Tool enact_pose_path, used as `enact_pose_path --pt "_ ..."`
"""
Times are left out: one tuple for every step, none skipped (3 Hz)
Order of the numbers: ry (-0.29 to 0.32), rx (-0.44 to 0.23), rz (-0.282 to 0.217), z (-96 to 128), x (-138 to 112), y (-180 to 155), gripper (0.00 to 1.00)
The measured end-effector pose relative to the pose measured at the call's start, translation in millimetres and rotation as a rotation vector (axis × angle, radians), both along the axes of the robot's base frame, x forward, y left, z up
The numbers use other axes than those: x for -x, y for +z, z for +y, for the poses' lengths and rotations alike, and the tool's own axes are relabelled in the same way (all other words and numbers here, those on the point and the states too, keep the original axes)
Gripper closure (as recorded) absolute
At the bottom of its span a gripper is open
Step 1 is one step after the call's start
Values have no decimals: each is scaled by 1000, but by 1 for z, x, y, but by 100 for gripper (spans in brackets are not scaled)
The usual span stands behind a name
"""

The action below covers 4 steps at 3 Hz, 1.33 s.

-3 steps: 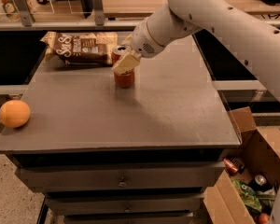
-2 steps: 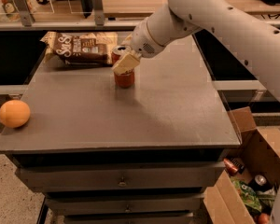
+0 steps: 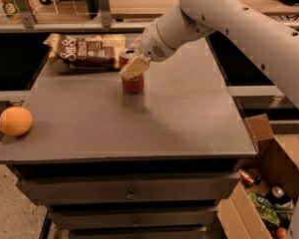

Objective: Move coke can near orange

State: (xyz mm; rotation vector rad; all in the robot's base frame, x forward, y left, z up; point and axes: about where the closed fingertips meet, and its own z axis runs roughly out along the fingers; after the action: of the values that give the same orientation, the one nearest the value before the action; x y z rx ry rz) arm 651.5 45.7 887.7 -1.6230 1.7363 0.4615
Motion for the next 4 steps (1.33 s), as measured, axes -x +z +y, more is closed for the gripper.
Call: enact_pose_path --pt "120 -100 -38 34 18 44 100" --pt "160 -153 -57 46 25 65 100" --pt "158 -147 -54 46 25 63 100" --pt "177 -143 -46 51 24 64 100"
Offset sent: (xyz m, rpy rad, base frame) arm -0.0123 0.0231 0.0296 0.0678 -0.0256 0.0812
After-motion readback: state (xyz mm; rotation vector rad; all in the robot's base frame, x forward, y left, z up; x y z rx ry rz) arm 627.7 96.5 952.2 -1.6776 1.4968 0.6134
